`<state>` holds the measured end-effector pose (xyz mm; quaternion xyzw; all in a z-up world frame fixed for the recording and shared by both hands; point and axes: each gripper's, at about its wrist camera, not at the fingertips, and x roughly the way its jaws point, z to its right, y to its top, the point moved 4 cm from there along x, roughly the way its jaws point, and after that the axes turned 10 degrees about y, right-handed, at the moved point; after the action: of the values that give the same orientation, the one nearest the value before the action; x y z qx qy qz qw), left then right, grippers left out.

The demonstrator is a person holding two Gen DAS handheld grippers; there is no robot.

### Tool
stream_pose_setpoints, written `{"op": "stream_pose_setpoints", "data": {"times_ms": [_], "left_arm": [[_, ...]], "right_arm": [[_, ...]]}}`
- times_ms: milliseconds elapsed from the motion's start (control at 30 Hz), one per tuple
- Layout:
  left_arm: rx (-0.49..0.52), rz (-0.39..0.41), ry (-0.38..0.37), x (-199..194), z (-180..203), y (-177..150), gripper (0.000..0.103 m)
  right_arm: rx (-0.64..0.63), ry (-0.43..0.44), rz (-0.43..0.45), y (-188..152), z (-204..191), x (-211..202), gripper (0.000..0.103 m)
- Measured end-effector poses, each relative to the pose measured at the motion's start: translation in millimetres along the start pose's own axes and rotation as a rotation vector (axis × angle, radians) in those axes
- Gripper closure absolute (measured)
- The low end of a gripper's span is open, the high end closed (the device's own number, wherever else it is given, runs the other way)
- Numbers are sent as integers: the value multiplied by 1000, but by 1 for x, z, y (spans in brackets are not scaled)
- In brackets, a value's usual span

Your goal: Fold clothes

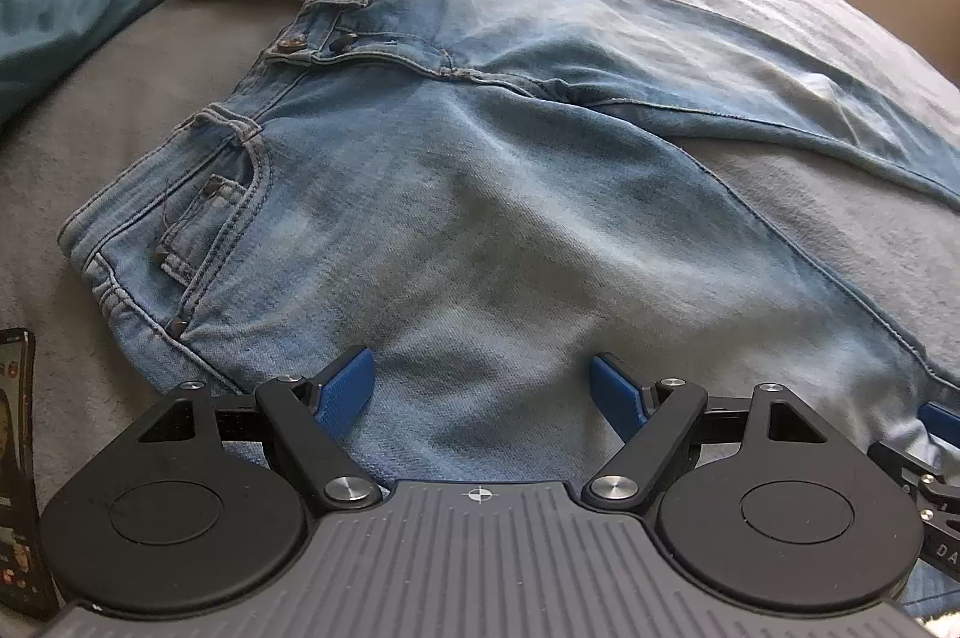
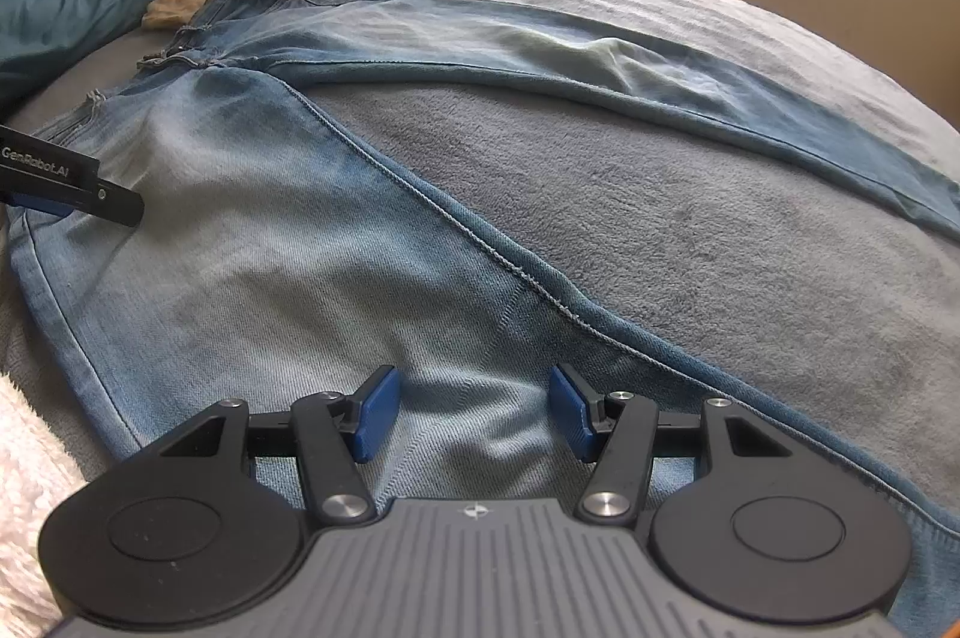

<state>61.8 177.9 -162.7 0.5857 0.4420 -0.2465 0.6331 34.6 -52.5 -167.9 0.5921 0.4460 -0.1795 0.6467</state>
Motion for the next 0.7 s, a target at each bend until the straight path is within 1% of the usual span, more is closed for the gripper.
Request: {"op": "stream_pose_setpoints", "data": {"times_ms": [133, 700], "left_arm": [[12, 0, 1, -1, 0, 0, 24], [-1, 2, 12, 2, 2, -2, 22]], "right_arm": [[2, -6, 0, 0, -1, 0, 45], [13, -2, 14, -1, 1, 0, 44]]}}
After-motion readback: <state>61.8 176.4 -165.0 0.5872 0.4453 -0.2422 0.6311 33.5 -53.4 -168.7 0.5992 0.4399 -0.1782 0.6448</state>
